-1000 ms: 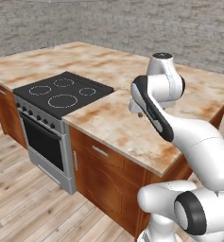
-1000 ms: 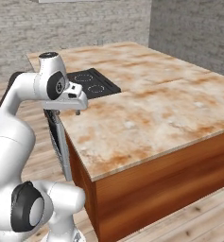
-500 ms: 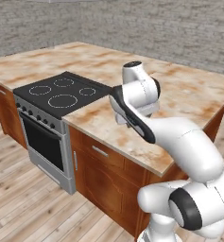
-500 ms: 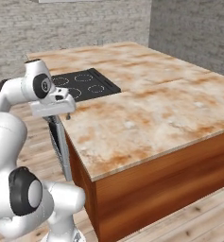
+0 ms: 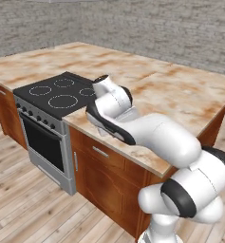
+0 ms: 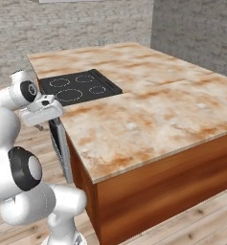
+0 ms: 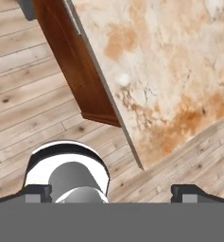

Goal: Take a straw from the drawer in front and place it inside the glass cup on the dining counter.

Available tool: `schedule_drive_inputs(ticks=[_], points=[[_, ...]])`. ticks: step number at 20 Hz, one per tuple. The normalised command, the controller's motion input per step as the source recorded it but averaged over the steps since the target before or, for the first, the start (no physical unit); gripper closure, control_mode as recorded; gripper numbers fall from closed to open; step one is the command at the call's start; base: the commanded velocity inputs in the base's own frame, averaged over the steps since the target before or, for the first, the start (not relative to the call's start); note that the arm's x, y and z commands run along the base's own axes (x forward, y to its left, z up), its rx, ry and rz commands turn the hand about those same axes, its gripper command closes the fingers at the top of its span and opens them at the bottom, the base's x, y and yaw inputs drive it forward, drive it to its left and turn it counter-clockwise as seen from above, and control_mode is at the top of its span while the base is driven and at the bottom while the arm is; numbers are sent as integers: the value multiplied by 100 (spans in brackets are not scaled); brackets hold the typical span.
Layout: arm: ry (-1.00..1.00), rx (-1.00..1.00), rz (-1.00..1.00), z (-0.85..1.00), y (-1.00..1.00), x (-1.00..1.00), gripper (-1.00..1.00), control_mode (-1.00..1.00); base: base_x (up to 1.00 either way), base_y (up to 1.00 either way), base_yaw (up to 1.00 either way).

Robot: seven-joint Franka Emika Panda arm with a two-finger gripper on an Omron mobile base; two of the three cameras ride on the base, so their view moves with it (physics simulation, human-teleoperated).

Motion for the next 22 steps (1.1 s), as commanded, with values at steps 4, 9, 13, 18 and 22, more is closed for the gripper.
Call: schedule_drive_inputs(ticks=[4, 9, 13, 18, 22], points=[[0, -16, 0, -33, 53, 15, -100, -100, 0, 0, 0], [0, -12, 0, -26, 43, 8, -100, -100, 0, 0, 0], [0, -11, 0, -23, 38, 7, -100, -100, 0, 0, 0], [0, -11, 0, -24, 23, 9, -100, -100, 0, 0, 0], [0, -14, 0, -32, 9, 16, -100, -100, 0, 0, 0]])
